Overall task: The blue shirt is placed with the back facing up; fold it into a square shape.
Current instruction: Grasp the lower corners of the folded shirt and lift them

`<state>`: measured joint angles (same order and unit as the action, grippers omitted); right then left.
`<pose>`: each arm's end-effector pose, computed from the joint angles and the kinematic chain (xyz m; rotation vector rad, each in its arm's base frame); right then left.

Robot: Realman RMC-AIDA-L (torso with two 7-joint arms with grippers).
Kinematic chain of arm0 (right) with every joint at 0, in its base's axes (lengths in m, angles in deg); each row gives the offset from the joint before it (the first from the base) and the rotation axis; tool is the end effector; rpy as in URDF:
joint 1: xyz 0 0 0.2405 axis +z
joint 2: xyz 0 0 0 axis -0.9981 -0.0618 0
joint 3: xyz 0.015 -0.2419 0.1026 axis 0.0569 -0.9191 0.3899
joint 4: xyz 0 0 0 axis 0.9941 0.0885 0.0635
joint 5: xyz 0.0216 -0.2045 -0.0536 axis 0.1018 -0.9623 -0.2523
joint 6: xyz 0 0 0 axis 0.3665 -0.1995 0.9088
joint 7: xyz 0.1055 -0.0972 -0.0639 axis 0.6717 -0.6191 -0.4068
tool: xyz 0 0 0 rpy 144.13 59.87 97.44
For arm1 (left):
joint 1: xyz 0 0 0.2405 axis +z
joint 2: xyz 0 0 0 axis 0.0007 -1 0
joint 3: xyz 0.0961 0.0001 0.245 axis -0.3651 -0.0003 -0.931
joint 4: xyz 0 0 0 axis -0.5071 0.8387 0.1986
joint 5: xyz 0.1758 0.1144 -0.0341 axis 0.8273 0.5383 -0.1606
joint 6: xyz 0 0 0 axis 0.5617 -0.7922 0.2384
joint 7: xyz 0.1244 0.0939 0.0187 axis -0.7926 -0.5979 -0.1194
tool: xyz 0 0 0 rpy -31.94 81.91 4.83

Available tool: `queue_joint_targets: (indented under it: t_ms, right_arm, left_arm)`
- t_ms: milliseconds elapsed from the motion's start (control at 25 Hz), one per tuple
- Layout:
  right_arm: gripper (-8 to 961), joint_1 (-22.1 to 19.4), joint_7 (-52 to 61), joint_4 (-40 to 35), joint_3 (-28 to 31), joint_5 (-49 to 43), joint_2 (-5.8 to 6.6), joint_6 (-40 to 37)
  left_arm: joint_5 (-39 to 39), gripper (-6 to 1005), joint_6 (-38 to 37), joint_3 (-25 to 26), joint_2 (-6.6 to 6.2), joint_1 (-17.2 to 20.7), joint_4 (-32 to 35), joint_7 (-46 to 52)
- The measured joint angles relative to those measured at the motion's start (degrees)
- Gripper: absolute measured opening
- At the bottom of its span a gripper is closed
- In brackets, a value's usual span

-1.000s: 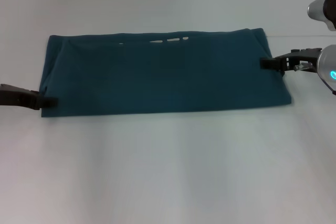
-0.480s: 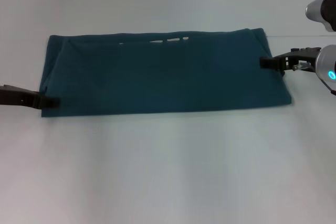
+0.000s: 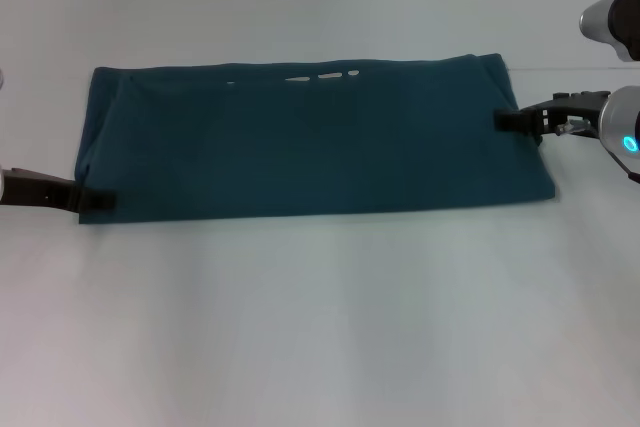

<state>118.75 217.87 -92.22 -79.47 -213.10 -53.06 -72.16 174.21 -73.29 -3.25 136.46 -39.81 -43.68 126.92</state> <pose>0.2568 0.4516 -0.0068 -1.9602 0.9783 0.1126 -0.3366 0.4234 0.0314 -2.1637 -1.1510 0.0394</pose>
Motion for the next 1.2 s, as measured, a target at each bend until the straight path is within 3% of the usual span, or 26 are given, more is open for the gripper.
queue_joint_targets:
  t_ms: [200, 720, 1200]
  right_arm:
    - [915, 0.1, 0.0, 0.4, 0.0, 0.0, 0.07, 0.5]
    - [914, 0.1, 0.1, 0.9, 0.4, 0.0, 0.06, 0.8]
    - [914, -0.2, 0.2, 1.1, 0.5, 0.0, 0.06, 0.9]
  left_arm:
    - [0.0, 490, 0.5, 0.0, 0.00, 0.2, 0.0, 0.0]
    - [0.7, 134, 1.3, -0.4, 0.00, -0.5, -1.7, -0.1]
    - [1.2, 48, 0.1, -0.1, -0.06, -0.3, -1.5, -0.1]
